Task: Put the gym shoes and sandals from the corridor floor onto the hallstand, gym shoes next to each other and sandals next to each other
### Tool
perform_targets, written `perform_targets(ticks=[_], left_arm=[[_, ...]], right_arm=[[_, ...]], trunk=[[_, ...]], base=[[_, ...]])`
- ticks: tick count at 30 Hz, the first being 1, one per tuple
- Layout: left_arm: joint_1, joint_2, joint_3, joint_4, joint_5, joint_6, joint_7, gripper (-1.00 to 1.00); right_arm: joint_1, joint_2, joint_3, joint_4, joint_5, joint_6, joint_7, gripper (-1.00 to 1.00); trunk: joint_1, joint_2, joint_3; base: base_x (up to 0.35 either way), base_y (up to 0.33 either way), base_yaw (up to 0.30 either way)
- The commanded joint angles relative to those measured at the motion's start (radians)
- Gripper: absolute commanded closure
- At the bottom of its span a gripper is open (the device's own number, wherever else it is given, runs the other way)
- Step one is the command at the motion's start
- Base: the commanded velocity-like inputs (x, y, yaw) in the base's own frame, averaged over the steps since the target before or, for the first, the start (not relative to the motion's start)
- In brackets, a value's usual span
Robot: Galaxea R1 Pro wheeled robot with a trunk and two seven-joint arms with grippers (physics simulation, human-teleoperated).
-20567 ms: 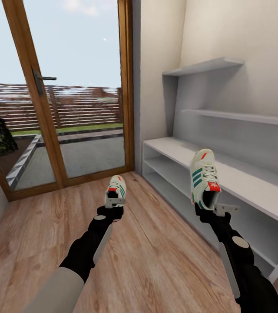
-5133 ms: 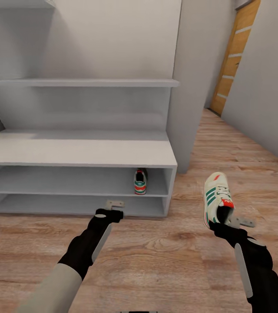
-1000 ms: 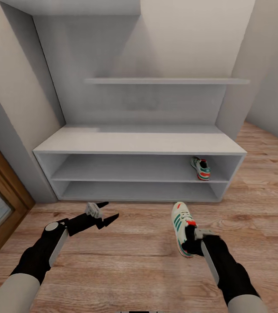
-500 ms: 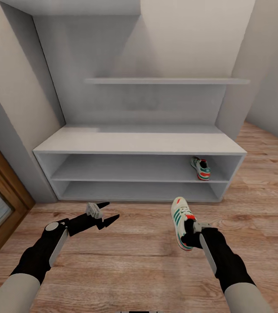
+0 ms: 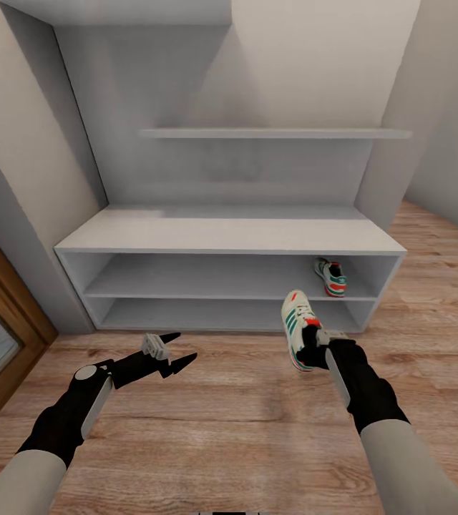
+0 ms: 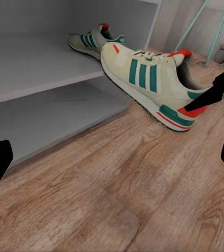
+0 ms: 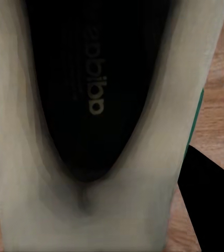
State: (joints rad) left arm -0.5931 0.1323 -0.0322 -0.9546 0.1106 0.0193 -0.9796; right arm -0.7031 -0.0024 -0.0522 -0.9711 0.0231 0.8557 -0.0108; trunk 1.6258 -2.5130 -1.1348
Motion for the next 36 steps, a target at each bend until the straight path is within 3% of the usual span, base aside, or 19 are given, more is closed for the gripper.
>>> perform_targets(ticks=[1, 7, 13, 26, 32, 36], left_arm=[[-0.001, 0.001, -0.003, 0.0, 0.007, 0.002, -0.001, -1.0], [-0.001, 0.001, -0.003, 0.0, 0.007, 0.002, -0.001, -1.0], [-0.001, 0.001, -0.004, 0.0, 0.006, 0.002, -0.001, -1.0], [-0.001, 0.001, -0.005, 0.0, 0.005, 0.002, 0.0, -1.0], [-0.001, 0.001, -0.005, 0.001, 0.004, 0.002, 0.001, -1.0], [-0.001, 0.001, -0.005, 0.002, 0.004, 0.002, 0.001, -1.0]], right_arm=[[-0.013, 0.0, 0.0, 0.014, 0.013, 0.002, -0.001, 1.0], [-0.034, -0.002, 0.0, 0.067, 0.088, -0.008, -0.001, 1.0], [-0.036, -0.004, -0.002, 0.073, 0.129, -0.141, -0.001, 1.0], [-0.036, -0.007, -0.008, 0.109, 0.131, -0.171, -0.001, 1.0], [-0.036, -0.009, -0.009, 0.187, 0.129, -0.287, -0.001, 1.0], [-0.036, -0.011, -0.009, 0.194, 0.129, -0.311, -0.002, 1.0]], trunk=[[0.0, 0.0, -0.001], [0.0, 0.0, -0.001], [0.0, 0.0, -0.001], [0.0, 0.0, -0.001], [0.0, 0.0, -0.001], [0.0, 0.0, -0.001]], base=[[0.0, 0.0, 0.0], [0.0, 0.0, 0.0], [0.0, 0.0, 0.0], [0.0, 0.0, 0.0], [0.0, 0.0, 0.0], [0.027, 0.0, 0.0]])
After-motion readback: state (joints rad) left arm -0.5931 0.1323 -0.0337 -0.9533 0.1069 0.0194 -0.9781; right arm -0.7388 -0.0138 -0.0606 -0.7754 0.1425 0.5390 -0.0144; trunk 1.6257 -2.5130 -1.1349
